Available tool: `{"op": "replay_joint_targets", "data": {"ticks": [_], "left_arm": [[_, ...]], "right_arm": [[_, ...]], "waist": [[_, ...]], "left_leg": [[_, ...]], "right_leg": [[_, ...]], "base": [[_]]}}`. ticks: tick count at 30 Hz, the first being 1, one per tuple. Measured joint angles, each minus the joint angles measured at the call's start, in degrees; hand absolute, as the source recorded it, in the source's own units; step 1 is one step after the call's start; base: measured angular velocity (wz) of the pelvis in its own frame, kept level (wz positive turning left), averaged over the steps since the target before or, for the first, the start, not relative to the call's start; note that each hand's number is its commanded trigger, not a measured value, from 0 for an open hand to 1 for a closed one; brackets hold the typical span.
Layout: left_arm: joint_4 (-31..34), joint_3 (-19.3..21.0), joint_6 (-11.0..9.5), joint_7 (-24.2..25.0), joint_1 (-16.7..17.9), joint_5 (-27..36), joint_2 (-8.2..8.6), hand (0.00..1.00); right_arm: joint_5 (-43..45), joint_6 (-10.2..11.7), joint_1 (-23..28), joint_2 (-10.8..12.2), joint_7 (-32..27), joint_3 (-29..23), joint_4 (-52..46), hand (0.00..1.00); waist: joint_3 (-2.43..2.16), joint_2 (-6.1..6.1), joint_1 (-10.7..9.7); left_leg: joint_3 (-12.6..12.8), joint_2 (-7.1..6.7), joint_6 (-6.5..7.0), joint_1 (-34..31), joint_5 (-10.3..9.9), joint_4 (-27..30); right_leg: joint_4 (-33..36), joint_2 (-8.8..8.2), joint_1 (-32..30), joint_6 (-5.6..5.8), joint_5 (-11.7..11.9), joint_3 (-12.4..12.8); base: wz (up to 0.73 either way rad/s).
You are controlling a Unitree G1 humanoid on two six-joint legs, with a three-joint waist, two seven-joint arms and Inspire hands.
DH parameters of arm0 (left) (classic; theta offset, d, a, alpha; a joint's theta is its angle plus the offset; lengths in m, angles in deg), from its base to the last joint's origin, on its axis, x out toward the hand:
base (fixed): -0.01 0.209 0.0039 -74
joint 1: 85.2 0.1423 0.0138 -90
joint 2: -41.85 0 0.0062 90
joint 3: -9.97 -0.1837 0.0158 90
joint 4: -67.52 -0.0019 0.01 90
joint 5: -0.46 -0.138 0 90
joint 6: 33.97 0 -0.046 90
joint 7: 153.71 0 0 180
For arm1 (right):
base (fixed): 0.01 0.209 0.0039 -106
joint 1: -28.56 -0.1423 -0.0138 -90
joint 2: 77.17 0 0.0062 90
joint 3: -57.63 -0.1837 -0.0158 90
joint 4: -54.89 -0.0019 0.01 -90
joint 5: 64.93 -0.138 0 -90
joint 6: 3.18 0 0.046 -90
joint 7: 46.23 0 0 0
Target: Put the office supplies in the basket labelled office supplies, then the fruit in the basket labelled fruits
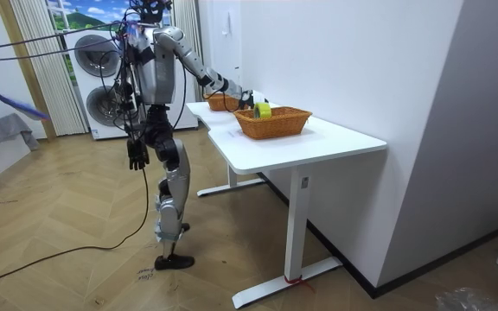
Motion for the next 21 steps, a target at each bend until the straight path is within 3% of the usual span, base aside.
{"op": "replay_joint_targets", "data": {"ticks": [12,14,21], "left_arm": [[-0.36,0.02,-0.36,-0.34,-0.99,0.13,0.00,0.00],[-0.48,0.02,-0.36,-0.34,-0.99,0.16,0.00,0.00],[-0.49,0.01,-0.41,-0.24,-1.28,0.14,0.00,0.00]], "right_arm": [[-1.40,2.38,-0.01,-0.21,1.06,-0.09,1.53,0.00],[-1.51,2.67,-0.01,-0.23,1.19,-0.08,1.65,1.00],[-1.46,2.95,-0.55,-1.25,0.71,-0.63,2.45,1.00]], "waist": [[0.05,0.07,-0.07],[0.05,0.06,-0.06],[0.04,0.05,-0.13]], "left_leg": [[-0.02,0.01,0.00,-0.34,0.00,0.20],[0.00,0.02,0.00,-0.38,0.00,0.19],[0.05,0.02,0.00,-0.53,0.00,0.20]], "right_leg": [[-0.06,0.01,-0.15,0.00,0.00,-0.22],[-0.05,0.01,-0.20,0.00,0.00,-0.20],[-0.01,-0.02,-0.33,0.00,0.00,-0.20]], "base": [[0.00],[0.00],[0.00]]}}
